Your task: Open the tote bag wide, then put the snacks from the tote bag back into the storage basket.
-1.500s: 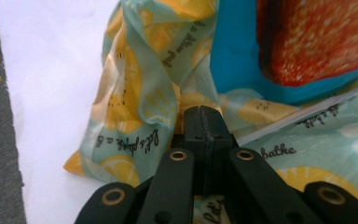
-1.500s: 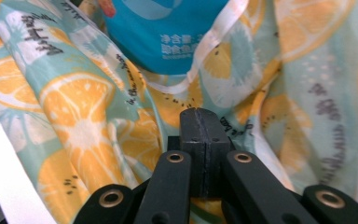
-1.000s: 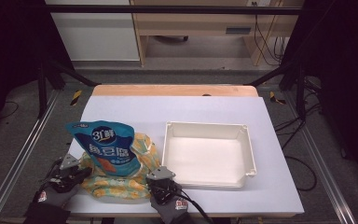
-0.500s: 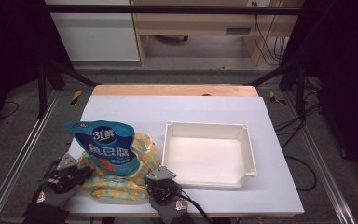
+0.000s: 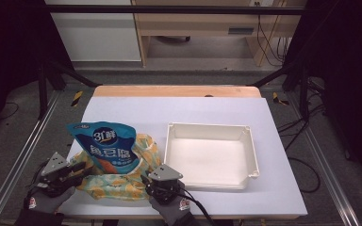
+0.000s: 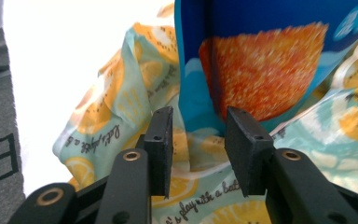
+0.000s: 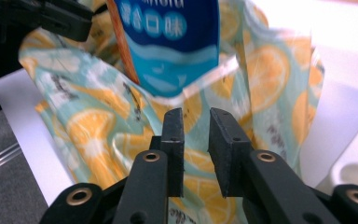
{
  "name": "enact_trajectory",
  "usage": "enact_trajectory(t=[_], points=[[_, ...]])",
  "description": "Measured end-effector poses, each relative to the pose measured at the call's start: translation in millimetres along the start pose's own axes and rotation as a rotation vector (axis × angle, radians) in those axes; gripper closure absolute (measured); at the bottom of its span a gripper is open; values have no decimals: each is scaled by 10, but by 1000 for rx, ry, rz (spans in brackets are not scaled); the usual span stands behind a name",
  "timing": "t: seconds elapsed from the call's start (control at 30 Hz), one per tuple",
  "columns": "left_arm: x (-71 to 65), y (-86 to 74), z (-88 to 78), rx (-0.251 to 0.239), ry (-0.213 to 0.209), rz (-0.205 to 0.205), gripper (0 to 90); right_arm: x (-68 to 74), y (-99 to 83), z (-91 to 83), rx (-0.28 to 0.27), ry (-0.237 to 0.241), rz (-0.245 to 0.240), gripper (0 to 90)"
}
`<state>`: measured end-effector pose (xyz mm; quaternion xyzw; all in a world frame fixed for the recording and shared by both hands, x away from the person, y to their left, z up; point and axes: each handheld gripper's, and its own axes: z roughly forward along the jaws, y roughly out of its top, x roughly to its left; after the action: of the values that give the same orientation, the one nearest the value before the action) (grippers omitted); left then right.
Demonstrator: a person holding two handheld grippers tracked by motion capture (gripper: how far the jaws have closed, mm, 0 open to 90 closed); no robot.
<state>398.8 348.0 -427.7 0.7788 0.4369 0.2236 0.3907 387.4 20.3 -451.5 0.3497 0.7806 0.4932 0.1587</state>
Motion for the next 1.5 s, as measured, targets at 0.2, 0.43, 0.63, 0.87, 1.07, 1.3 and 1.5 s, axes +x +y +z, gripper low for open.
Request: enact_trajectory(t=[0.2,0.43,0.63,0.87,1.07,1.3,1.5], points=[[-28,82,-117,-59,-7,-9,569,-21,114,-72,-39,8,-6,717],[-50,156,-231,-120,-6,-42,487,-103,231,-167,-78,15,-10,646],[-26,200,-275,-155,-16,-48,392,-215,316,-259,-110,13,3,585],[-13,278,-371,-199,-17,-43,350,-264,407,-303,-135,8,-1,537],[-25,393,-475,-235,-20,-28,336,-304,521,-371,-157,6,-6,520],[-31,495,-486,-249,-22,-15,331,-319,654,-443,-187,11,-12,519],[7,575,-523,-268,-11,-15,331,-329,740,-485,-201,22,-11,518]])
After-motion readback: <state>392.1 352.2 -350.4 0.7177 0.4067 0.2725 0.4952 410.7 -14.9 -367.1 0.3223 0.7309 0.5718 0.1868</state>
